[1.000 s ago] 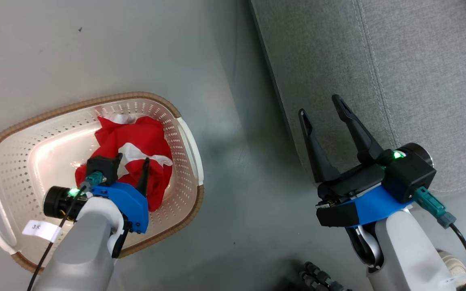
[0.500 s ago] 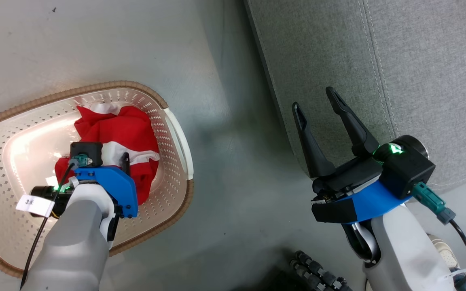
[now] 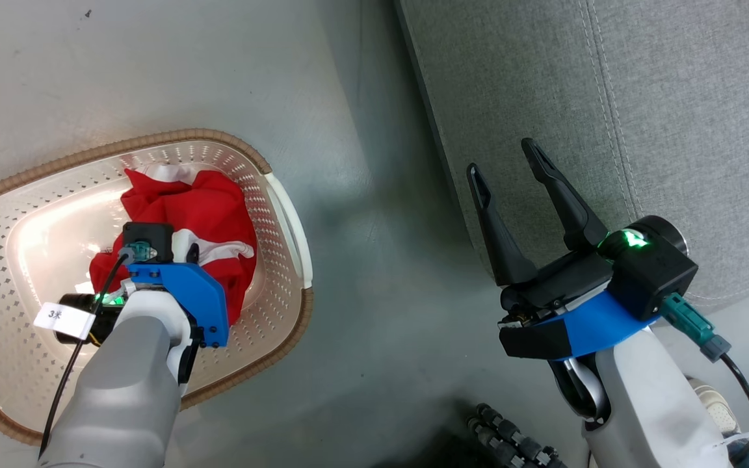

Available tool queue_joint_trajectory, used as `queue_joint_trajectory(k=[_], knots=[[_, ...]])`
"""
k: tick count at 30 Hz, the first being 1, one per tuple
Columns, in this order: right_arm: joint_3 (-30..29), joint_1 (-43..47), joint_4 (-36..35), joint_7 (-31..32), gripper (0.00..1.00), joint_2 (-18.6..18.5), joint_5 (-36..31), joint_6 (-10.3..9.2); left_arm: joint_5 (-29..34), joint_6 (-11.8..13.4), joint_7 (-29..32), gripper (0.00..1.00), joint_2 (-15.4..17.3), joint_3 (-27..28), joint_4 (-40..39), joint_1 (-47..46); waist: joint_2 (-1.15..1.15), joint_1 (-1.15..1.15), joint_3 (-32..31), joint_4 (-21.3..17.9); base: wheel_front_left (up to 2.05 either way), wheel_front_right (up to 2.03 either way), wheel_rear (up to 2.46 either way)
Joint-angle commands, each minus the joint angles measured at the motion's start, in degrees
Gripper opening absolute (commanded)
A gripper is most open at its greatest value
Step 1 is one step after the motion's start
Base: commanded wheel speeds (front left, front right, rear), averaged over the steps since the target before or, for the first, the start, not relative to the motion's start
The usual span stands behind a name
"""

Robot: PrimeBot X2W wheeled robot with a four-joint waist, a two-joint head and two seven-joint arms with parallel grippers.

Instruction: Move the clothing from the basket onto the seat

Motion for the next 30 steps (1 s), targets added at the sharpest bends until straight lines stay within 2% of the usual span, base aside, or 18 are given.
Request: queue_joint_trajectory(k=[1,17,30], knots=[[-0.03,-0.84,0.01,-0.30,1.00,0.07,-0.41,0.01,-0.14,-0.08,-0.31,0.00,0.07,-0.18,0.12,-1.08,0.00,0.00,-0.10,0.12,0.00,0.00,0.00],[0.17,-0.99,1.20,-0.29,1.00,0.07,-1.24,0.02,-1.40,-1.18,-2.05,0.00,-0.35,-1.00,0.83,-0.09,0.00,0.00,-3.50,1.47,0.00,0.00,0.00],[-0.71,0.94,3.80,-0.18,1.00,0.06,-2.77,0.01,-0.96,-2.96,-7.42,0.00,-2.20,-3.50,0.22,3.60,0.00,0.00,-15.20,6.32,0.00,0.00,0.00]])
